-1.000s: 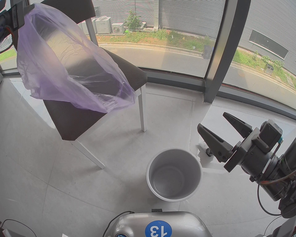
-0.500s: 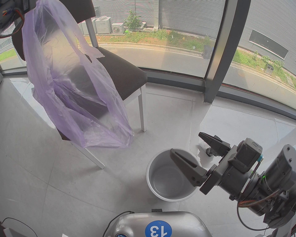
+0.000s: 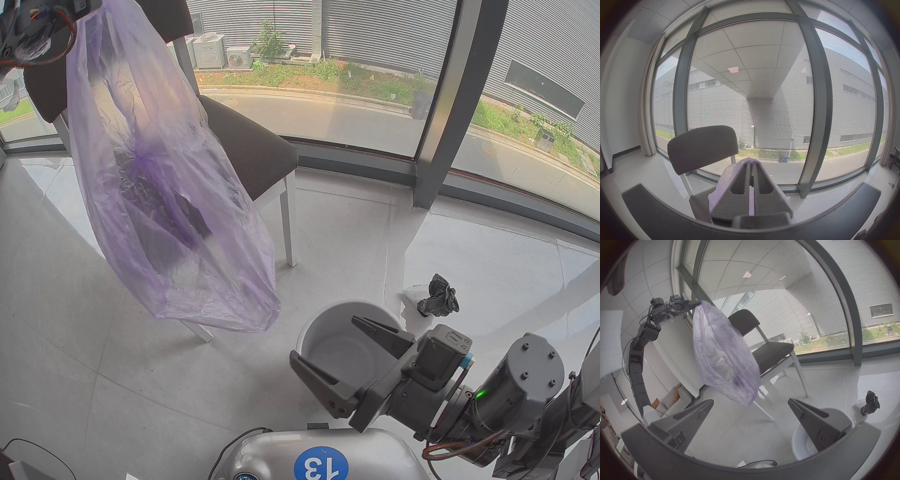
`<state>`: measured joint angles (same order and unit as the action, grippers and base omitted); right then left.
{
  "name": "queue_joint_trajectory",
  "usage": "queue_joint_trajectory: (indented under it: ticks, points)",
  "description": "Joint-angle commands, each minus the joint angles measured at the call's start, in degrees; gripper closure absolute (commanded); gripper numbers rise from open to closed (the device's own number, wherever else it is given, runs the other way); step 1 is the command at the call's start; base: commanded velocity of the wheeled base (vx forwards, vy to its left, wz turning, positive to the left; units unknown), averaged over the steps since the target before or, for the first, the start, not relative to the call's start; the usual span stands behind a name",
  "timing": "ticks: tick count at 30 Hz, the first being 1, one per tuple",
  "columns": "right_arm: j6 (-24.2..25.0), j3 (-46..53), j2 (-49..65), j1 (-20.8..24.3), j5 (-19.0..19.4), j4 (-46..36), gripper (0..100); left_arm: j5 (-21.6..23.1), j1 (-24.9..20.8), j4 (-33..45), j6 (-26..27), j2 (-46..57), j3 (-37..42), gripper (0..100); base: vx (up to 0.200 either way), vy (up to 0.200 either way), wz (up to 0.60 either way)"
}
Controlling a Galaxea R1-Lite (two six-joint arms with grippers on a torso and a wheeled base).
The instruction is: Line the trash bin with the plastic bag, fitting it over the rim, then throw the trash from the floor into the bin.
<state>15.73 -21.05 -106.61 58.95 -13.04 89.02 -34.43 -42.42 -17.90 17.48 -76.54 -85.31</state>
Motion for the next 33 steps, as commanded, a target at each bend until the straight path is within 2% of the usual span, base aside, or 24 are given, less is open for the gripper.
queue_joint_trajectory:
  ticks: [1, 5, 10, 11, 13, 16, 17, 20, 24, 33]
  points:
    - [0.8, -0.1, -1.7, 0.9, -1.0, 1.0, 0, -0.2, -0.6, 0.0, -0.1, 0.0, 0.0, 100, 0.000, 0.000, 0.00]
    - [1.2, -2.1, -3.0, 1.6, -3.1, 1.0, 0, -0.7, -0.5, -0.6, -0.2, 0.6, 0.1, 100, 0.000, 0.000, 0.00]
    - [-0.4, -7.2, -6.4, 2.4, -7.4, -1.2, 0, -0.9, -0.5, -2.2, -0.1, 0.7, 1.1, 100, 0.000, 0.000, 0.00]
    - [-0.7, -10.7, -6.9, 2.5, -10.3, -5.6, 0, -0.9, -0.5, -2.3, -0.1, 0.8, 1.3, 100, 0.000, 0.000, 0.00]
    - [-0.7, -14.9, -6.9, 2.5, -12.3, -11.8, 0, -0.9, -0.6, -2.3, -0.1, 1.0, 1.7, 100, 0.000, 0.000, 0.00]
    - [-0.5, -18.2, -6.9, 2.0, -12.7, -16.5, 0, -1.0, -0.6, -2.3, -0.1, 1.5, 2.1, 100, 0.000, 0.000, 0.00]
    - [-0.3, -22.4, -7.0, 0.7, -12.9, -19.4, 0, -1.2, -0.5, -2.4, -0.1, 1.7, 2.2, 100, 0.000, 0.000, 0.00]
    - [-0.2, -25.7, -8.2, -0.4, -13.1, -20.5, 0, -1.4, -0.6, -2.4, -0.1, 1.7, 2.3, 100, 0.000, 0.000, 0.00]
    - [0.0, -29.1, -11.3, -1.4, -16.5, -20.6, 0, -1.4, -0.6, -2.5, 0.0, 2.3, 3.0, 100, 0.000, 0.000, 0.00]
    - [0.8, -31.9, -11.8, -3.3, -17.4, -20.5, 0, -1.4, -0.9, -2.5, 0.1, 5.0, 5.5, 100, 0.000, 0.000, 0.00]
